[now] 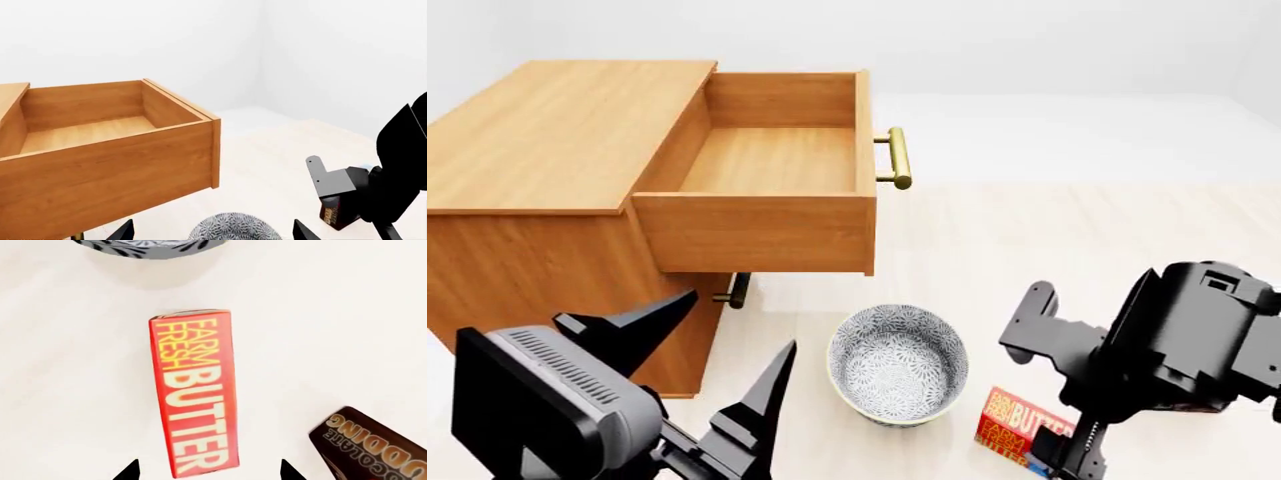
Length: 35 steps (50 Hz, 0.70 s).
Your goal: Put the butter at the back in the top drawer of the cabinet and close it.
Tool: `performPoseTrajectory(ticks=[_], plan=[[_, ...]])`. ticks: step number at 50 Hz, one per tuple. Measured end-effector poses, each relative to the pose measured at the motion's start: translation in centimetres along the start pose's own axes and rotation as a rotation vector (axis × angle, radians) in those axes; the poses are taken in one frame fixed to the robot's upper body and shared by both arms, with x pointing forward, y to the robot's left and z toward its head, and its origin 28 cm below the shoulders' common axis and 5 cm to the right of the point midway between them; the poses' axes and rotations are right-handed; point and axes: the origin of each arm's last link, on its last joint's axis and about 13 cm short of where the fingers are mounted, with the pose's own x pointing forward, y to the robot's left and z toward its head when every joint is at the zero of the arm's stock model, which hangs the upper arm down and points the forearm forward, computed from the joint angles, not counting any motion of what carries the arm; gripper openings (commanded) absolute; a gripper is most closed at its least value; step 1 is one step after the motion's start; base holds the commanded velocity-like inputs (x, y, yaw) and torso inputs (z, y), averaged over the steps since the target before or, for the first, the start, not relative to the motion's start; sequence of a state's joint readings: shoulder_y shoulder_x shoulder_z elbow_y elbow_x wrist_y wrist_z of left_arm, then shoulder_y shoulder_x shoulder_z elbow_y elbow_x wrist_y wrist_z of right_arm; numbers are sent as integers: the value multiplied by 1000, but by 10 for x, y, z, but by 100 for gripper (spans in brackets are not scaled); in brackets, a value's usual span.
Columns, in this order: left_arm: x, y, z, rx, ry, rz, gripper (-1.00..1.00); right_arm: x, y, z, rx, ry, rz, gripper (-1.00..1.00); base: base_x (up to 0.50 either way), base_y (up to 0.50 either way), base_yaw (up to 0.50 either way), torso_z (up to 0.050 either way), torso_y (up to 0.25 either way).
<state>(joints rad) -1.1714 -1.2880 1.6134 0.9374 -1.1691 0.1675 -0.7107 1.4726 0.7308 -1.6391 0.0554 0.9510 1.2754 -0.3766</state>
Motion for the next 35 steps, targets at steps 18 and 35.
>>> performPoseTrajectory(ticks=[18,35], plan=[[0,0,-2,-5,7,-3,100,17,0,0,12,12,17,100,0,0,0,0,0],[0,1,-3,-8,11,-6,100,32,1,-4,26,23,40,100,0,0,0,0,0]])
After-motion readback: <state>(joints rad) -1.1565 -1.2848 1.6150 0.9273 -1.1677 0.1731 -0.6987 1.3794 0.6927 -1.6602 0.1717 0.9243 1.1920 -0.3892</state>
